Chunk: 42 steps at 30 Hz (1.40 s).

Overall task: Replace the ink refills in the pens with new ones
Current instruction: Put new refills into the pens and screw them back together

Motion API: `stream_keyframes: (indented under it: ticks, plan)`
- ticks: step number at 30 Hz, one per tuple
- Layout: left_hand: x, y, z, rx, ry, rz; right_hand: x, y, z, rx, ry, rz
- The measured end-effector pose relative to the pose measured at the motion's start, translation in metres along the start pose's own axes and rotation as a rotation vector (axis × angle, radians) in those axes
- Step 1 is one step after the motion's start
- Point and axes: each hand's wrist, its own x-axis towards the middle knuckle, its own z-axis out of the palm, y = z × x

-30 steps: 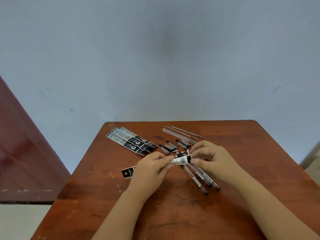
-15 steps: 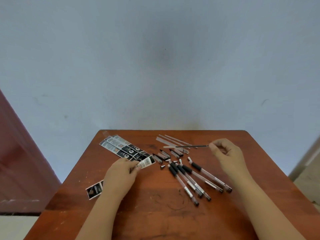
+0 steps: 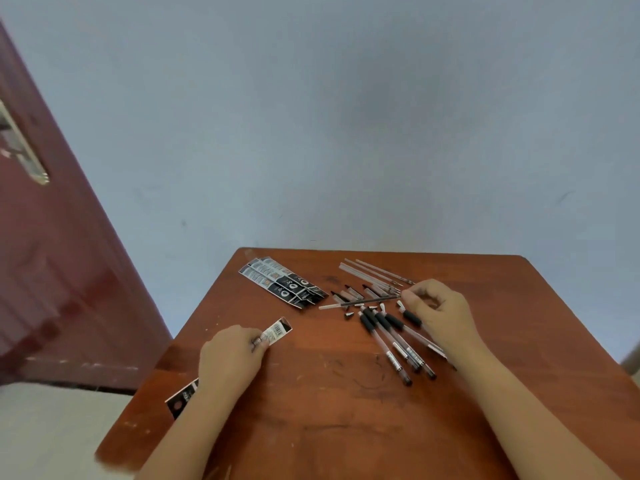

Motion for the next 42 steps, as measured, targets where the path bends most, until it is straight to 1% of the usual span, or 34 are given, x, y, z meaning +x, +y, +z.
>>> stream_keyframes:
  ticks: [3,5,6,8,9,11,13,16,20,21,23,25,27,29,30,33,34,35,39,40,42]
  plan:
    - [-0.012,-0.005,0.001,0.100,0.049,-0.047,-0.005,-0.003,0.005,0.014,-0.039,-0.031]
    - [-0.016,-0.002,-0.001,0.095,0.094,-0.069,-0.008,-0.005,0.008,0.002,-0.062,-0.036]
    - [-0.016,0.001,0.000,0.021,0.171,-0.015,-0.009,-0.006,0.009,-0.003,-0.072,-0.037]
    - [-0.014,0.011,0.006,-0.138,0.366,0.205,-0.012,-0.009,0.013,-0.013,-0.092,-0.055]
    - [-0.016,0.023,0.005,-0.181,0.401,0.319,-0.014,-0.011,0.015,-0.021,-0.101,-0.073]
    - [-0.018,0.047,0.000,-0.230,0.367,0.489,-0.016,-0.013,0.019,-0.031,-0.120,-0.109]
    - [-0.018,0.065,0.000,-0.319,0.350,0.577,-0.018,-0.012,0.022,-0.022,-0.129,-0.132]
    - [-0.013,0.074,0.007,-0.506,0.352,0.582,-0.017,-0.008,0.023,-0.006,-0.161,-0.125]
    - [-0.012,0.067,0.020,-0.450,0.369,0.624,-0.017,-0.005,0.023,0.005,-0.191,-0.130]
    - [-0.012,0.065,0.022,-0.469,0.367,0.630,-0.016,-0.007,0.022,-0.002,-0.211,-0.135]
    - [-0.012,0.059,0.024,-0.489,0.351,0.663,-0.015,-0.011,0.017,-0.077,-0.300,-0.158]
    - [-0.013,0.053,0.021,-0.421,0.310,0.750,-0.013,-0.014,0.012,-0.237,-0.449,-0.196]
    - [-0.016,0.046,0.019,-0.345,0.214,0.819,-0.013,-0.014,0.012,-0.376,-0.572,-0.260]
    - [-0.017,0.036,0.012,-0.335,0.136,0.798,-0.015,-0.013,0.014,-0.407,-0.611,-0.321]
    - [-0.015,0.027,0.008,-0.334,0.142,0.761,-0.016,-0.012,0.014,-0.386,-0.580,-0.342]
    - [-0.011,-0.003,-0.004,-0.290,0.205,0.609,-0.011,-0.012,0.011,-0.297,-0.339,-0.322]
    - [-0.011,-0.011,-0.007,-0.267,0.225,0.566,-0.007,-0.014,0.014,-0.312,-0.282,-0.322]
    - [-0.012,-0.018,-0.009,-0.258,0.229,0.527,-0.005,-0.017,0.020,-0.357,-0.268,-0.331]
    - [-0.018,-0.027,-0.006,-0.258,0.246,0.417,0.003,-0.020,0.067,-0.542,-0.439,-0.358]
    - [-0.019,-0.027,-0.005,-0.257,0.261,0.404,0.005,-0.021,0.081,-0.575,-0.463,-0.363]
    - [-0.018,-0.028,-0.005,-0.262,0.264,0.371,0.010,-0.022,0.104,-0.623,-0.457,-0.360]
